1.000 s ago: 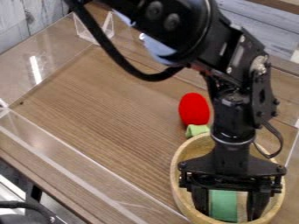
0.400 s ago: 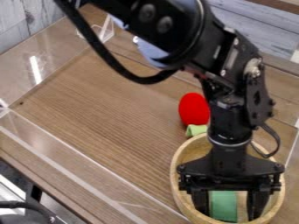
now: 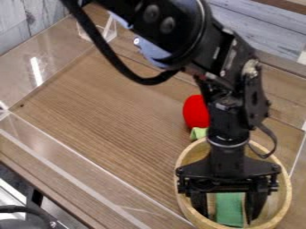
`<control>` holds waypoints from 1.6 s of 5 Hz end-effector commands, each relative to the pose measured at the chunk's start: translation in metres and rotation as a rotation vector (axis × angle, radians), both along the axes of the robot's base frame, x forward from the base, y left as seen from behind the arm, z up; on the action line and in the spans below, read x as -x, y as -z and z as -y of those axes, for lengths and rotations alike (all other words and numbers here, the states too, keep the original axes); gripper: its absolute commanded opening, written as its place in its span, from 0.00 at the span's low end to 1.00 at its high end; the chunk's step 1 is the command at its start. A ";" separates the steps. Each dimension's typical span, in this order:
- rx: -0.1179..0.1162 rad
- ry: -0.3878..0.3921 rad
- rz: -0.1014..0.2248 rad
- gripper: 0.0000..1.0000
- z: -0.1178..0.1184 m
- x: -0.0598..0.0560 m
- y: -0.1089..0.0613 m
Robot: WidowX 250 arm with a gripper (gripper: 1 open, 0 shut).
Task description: Remove the green block from the brown bowl and put it on the table
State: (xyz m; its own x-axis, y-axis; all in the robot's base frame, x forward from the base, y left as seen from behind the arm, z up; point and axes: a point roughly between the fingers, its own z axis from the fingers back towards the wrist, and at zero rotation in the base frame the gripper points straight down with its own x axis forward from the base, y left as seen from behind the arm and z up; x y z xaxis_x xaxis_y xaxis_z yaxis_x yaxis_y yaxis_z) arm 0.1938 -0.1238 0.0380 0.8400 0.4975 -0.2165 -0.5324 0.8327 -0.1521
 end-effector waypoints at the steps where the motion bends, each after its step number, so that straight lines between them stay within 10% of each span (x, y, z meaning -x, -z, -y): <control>1: 0.018 -0.035 0.021 1.00 0.000 -0.008 -0.004; 4: 0.020 -0.116 0.026 1.00 -0.003 -0.029 -0.012; 5: 0.017 -0.127 0.025 0.00 0.004 -0.032 0.003; 8: 0.025 -0.120 0.050 0.00 0.021 -0.035 0.011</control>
